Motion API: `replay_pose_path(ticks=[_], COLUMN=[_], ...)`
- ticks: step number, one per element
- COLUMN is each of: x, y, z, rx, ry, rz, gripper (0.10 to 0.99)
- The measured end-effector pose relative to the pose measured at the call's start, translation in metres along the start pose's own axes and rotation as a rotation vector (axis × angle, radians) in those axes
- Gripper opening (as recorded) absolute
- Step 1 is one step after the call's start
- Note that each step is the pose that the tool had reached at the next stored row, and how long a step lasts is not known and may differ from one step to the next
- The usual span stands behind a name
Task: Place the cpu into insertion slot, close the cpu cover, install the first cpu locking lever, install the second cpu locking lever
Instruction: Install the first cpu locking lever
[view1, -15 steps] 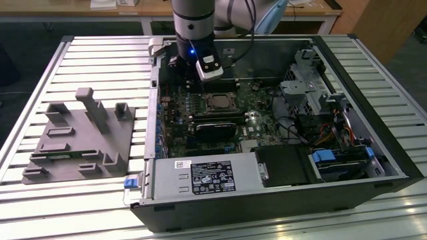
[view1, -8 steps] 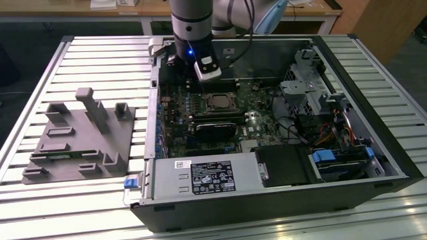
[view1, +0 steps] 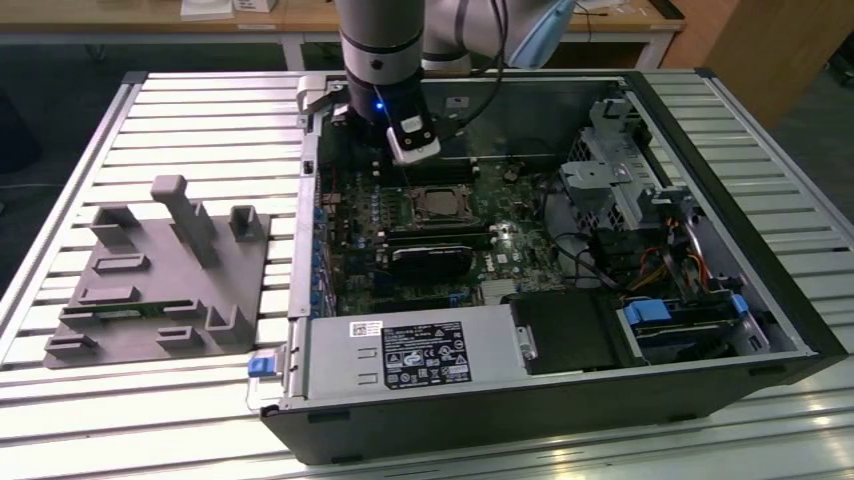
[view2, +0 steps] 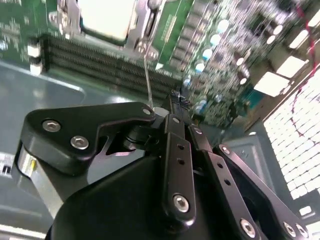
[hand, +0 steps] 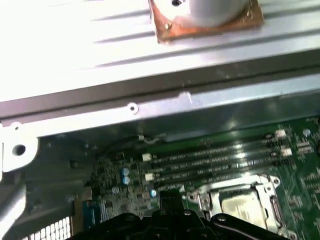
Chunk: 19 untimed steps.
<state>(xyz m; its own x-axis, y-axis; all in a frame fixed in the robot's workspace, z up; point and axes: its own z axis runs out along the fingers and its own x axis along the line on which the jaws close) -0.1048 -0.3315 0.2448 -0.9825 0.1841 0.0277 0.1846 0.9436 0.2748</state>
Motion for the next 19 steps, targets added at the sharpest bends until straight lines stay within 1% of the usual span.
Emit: replay_pose_path(ticks=[4,6,10,16,19], x=[-0.0007,-0.0034,-0.0139,-0.0325,-0.0386], y=[0.0001,0.0006,0.0025,0.0060,0.0071], z=[0.0001,0.0002,0.0008,0.0016,0.0018], rx=[-0.001,-0.001,-0.001,0.001,0.002], ry=[0.0003,0.0003,0.0010,0.0027,0.0028], rz=[0.000,0.000,0.000,0.000,0.000], gripper=[0.106,0.106,0.106,0.106,0.106])
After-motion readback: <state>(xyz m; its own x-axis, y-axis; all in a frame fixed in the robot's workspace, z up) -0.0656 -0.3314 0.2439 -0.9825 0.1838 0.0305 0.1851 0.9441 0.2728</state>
